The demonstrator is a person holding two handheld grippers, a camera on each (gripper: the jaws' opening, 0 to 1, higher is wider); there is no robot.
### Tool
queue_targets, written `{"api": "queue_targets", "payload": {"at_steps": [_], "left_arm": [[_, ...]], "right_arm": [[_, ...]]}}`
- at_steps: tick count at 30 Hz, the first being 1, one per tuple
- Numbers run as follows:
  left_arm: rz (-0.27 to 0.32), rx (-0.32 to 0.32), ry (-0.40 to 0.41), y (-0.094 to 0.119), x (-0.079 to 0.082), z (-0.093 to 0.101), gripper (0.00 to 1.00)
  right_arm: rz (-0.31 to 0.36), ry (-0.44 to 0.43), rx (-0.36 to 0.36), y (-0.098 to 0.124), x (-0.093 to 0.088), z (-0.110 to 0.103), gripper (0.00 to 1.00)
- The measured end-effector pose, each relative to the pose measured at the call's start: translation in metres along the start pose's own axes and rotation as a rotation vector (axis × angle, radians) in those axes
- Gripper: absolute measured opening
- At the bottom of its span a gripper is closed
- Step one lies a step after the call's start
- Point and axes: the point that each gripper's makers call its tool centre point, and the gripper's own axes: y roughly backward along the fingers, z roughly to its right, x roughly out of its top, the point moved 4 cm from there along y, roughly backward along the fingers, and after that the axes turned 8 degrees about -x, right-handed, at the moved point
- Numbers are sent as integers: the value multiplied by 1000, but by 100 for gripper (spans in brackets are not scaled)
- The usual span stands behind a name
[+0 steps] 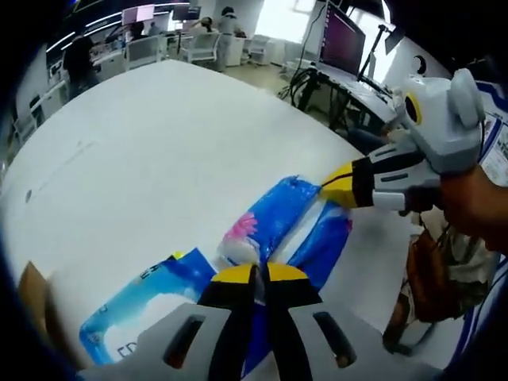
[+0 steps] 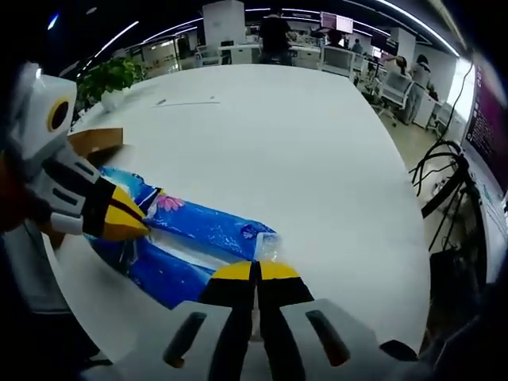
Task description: Operate the shoe box by opening the lid, removing the specified soft item, and placing it in the target area until the item is outside and the box remains undamaged.
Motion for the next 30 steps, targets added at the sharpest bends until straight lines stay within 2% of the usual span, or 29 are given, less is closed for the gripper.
{"api": "queue_targets", "payload": {"at_steps": [6,11,26,30], "left_arm": [[-6,3,-9,2,-1,0,3],[-4,15,-10,10,0,-2,6],[29,42,-9,34,1,-8,19],[43,34,-8,39,2,-8,20]], "right_arm": [[4,8,-2,0,4,1,2],[-5,7,-8,4,8,3,10],[8,-7,-13,18,10,-6,10],[34,-21,-20,25,17,-6,13]]}}
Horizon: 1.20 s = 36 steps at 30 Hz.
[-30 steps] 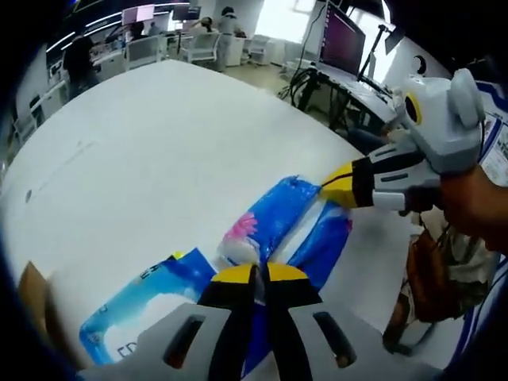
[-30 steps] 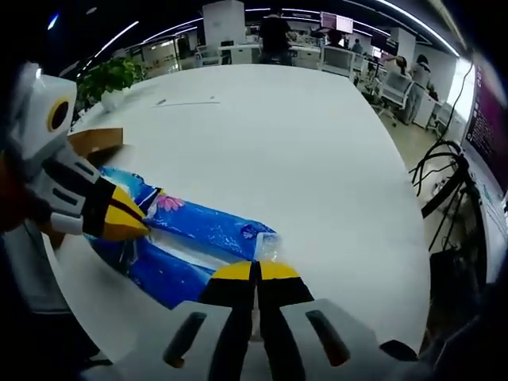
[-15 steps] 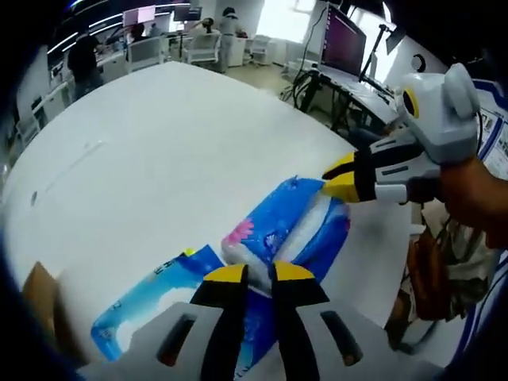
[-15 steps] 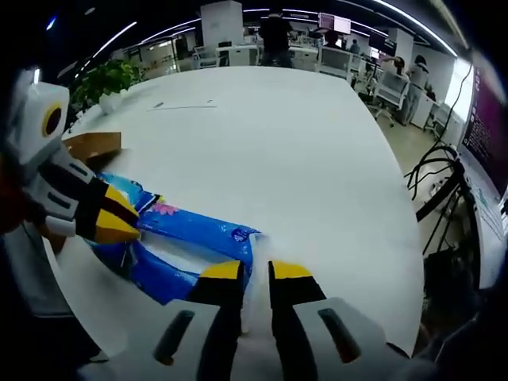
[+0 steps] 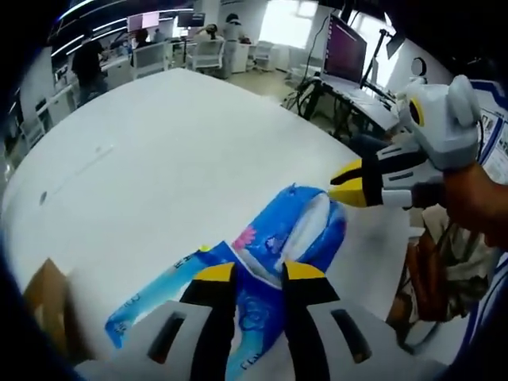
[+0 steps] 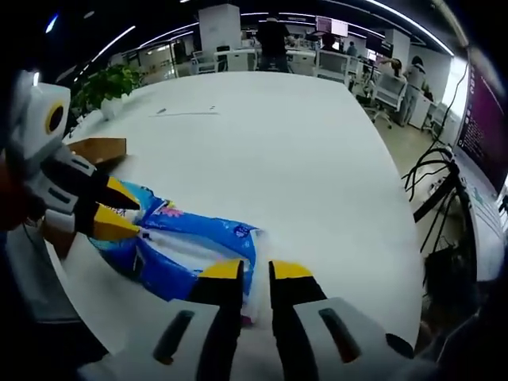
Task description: Operate the shoe box by opening the lid, removing the specified soft item, and placing it in the target area until the item is outside and the box remains undamaged.
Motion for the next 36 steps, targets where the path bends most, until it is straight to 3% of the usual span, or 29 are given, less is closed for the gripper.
{"api": "queue_targets", "payload": {"at_steps": [12,22,36], "left_arm": [[69,-8,4,17,9,1,23],[80,32,11,58,-8,-11,23],[114,52,30,118,-31,-25,23]], "right_arm": [[4,3,14,10,-2,-15,13],[21,3,16,29,1,-31,14],[53,27,22,59,20,-87,14]]}}
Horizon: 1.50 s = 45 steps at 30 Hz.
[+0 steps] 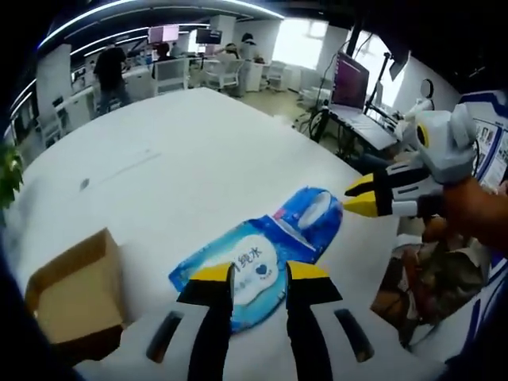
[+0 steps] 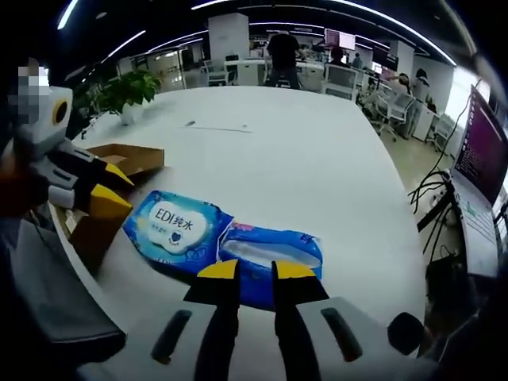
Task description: Operate the shoe box by opening the lid, removing the specified soft item, and placing it in the target area until the item is outside and the box remains undamaged.
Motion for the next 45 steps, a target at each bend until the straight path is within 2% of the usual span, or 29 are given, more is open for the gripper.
{"api": "queue_targets", "payload": {"at_steps": [5,17,25,31,37,45], "left_arm": [[20,8,1,24,-7,-10,23],[35,21,32,81,-40,-39,23],[43,51,46,118,-59,-64,22],[62,77,53,147,-68,-82,21],[66,97,58,169,-80,-95,22],[62,112,73,192,-99,-110,21]], "right_arm": [[13,8,-1,5,7,-21,14],[22,13,3,19,19,-79,14],[31,34,16,25,27,-115,14],[36,53,33,25,36,-145,14],[46,70,52,24,47,-173,14],[45,93,73,23,52,-200,14]]}}
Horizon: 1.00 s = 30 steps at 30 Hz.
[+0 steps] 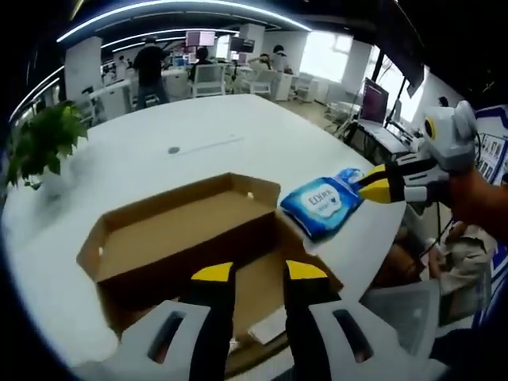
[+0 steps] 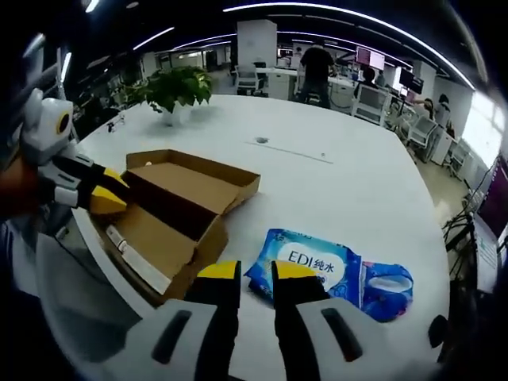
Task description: Operate the shoe box by opening the lid, removing the specified soft item, and placing it in the target area until the item is outside and the box remains undamaged.
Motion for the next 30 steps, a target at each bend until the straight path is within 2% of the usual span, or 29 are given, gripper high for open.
{"api": "queue_targets", "payload": {"at_steps": [14,18,30], "left_arm": [[7,-12,11,16,-12,-17,21],[8,-36,-22,21,-15,-17,21],[-3,-110,-52,34,-27,-29,21]], "right_arm": [[5,36,13,-1,15,-40,14],[2,15,11,0,16,-54,13],[-21,-8,-21,2,15,-100,13]]}}
